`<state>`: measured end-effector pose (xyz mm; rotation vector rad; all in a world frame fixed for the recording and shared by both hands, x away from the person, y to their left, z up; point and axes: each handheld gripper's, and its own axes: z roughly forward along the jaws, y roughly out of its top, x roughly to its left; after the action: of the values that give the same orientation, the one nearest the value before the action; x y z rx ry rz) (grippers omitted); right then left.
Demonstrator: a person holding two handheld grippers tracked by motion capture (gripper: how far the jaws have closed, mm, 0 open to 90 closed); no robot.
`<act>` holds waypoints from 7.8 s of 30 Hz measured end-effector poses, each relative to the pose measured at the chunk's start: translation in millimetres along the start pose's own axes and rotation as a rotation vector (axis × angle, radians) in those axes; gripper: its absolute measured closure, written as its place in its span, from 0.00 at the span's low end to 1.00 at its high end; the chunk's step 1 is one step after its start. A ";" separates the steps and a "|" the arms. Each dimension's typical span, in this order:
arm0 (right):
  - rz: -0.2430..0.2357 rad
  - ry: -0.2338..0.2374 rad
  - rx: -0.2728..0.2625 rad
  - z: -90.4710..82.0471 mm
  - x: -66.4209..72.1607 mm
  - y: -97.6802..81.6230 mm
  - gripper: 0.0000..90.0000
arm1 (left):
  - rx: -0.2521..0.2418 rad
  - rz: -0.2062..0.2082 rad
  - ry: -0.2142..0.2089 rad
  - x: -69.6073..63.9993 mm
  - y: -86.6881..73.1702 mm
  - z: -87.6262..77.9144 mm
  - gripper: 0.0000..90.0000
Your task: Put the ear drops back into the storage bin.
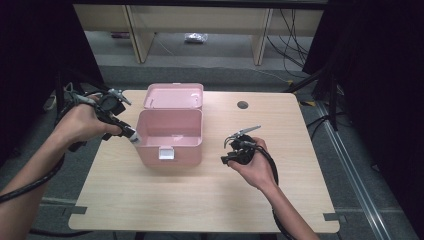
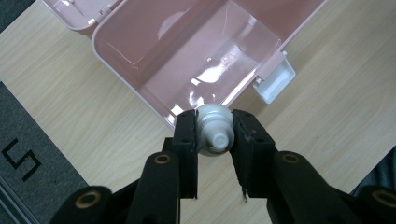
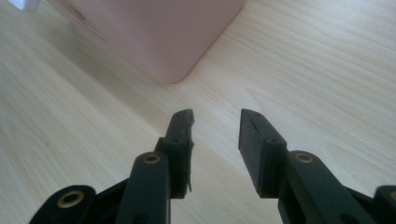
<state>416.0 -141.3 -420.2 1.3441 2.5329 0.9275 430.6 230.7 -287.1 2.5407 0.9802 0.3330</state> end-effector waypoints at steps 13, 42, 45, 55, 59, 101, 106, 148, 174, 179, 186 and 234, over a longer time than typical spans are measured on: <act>0.006 0.000 -0.003 -0.7 -0.6 -1.2 0.73 | -0.004 -0.010 0.003 2.6 6.2 7.8 0.80; 0.007 -0.001 -0.008 -0.3 -3.1 -3.6 0.72 | 0.050 0.005 0.011 6.9 11.8 28.7 0.80; 0.007 -0.001 -0.008 -0.2 -3.1 -3.5 0.72 | 0.057 0.015 0.012 6.5 13.0 31.2 0.80; -0.002 -0.006 -0.009 -1.0 -4.5 -3.7 0.72 | 0.115 0.014 0.005 8.5 14.7 41.8 0.80; 0.023 0.002 -0.003 -1.7 -2.5 -4.1 0.72 | 0.118 -0.001 0.009 9.3 15.0 46.0 0.80; 0.012 -0.003 -0.008 -1.0 -3.5 -6.0 0.72 | 0.180 -0.032 -0.008 19.9 14.0 75.5 0.80; 0.003 -0.009 -0.007 -0.9 -4.4 -6.4 0.72 | 0.193 -0.029 -0.011 19.5 15.6 79.8 0.80; 0.000 -0.008 -0.011 -3.1 -6.4 -9.3 0.71 | 0.228 -0.061 -0.025 17.8 13.6 99.9 0.80; 0.002 -0.008 -0.010 -3.6 -6.3 -9.7 0.71 | 0.240 -0.048 -0.023 20.7 12.7 112.2 0.80; 0.001 -0.010 -0.011 -3.1 -6.7 -10.2 0.71 | 0.231 -0.051 -0.018 21.0 12.3 114.3 0.80; 0.010 -0.008 -0.008 -4.6 -5.9 -10.0 0.71 | 0.243 -0.061 -0.016 20.6 12.0 116.0 0.80; 0.008 -0.003 -0.011 -1.2 -6.0 -12.4 0.71 | 0.280 -0.033 -0.013 14.9 16.1 129.3 0.79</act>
<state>410.4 -151.7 -427.3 1.3519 2.5183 0.9390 496.6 194.3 -394.4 2.7673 1.1319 0.1799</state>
